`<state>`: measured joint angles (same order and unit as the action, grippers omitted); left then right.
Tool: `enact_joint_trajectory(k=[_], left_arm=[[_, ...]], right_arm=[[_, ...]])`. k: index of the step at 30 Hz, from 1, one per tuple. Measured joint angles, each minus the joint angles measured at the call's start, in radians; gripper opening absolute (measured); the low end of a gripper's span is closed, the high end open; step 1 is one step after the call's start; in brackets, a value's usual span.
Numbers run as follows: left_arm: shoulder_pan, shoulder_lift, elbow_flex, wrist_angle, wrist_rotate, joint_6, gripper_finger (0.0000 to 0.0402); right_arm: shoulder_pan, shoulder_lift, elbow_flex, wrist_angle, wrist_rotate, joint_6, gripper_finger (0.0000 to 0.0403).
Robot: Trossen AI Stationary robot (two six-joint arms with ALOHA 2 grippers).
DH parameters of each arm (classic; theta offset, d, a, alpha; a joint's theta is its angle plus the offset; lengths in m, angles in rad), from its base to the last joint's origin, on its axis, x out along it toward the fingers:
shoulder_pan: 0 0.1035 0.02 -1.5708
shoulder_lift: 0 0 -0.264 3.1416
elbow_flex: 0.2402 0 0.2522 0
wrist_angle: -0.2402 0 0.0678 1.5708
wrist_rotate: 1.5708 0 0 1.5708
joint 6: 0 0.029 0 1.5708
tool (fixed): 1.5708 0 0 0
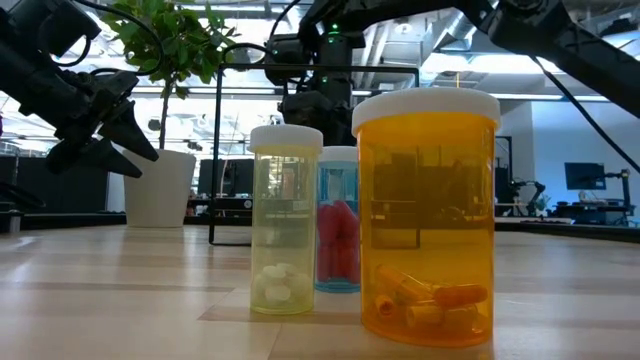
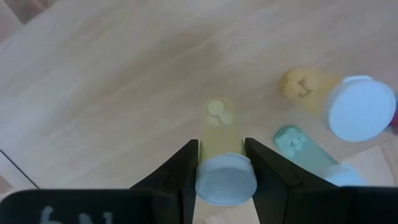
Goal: Pick and place medicine bottles onto shelf by color
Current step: Put the yellow pill bottle on the shelf
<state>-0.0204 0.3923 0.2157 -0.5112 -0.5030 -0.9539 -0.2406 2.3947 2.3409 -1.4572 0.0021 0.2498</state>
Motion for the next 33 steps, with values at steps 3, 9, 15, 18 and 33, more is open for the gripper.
enact_joint_trajectory(k=[3,9,15,18,33], left_arm=[[0.0,0.0,0.0,0.0,0.0,0.0,0.0212],[0.0,0.0,0.0,0.0,0.0,0.0,0.0212],[0.0,0.0,0.0,0.0,0.0,0.0,0.0212],[0.0,0.0,0.0,0.0,0.0,0.0,0.0212],[0.0,0.0,0.0,0.0,0.0,0.0,0.0212]], right_arm=[[-0.004,0.0,0.0,0.002,0.0,-0.012,0.0142],[-0.004,0.0,0.0,0.007,0.0,-0.015,0.0142],[-0.004,0.0,0.0,0.018,0.0,-0.035,0.0143],[-0.004,0.0,0.0,0.027,0.0,-0.042,0.0143],[-0.004,0.0,-0.008,0.048,0.0,-0.052,0.0143]])
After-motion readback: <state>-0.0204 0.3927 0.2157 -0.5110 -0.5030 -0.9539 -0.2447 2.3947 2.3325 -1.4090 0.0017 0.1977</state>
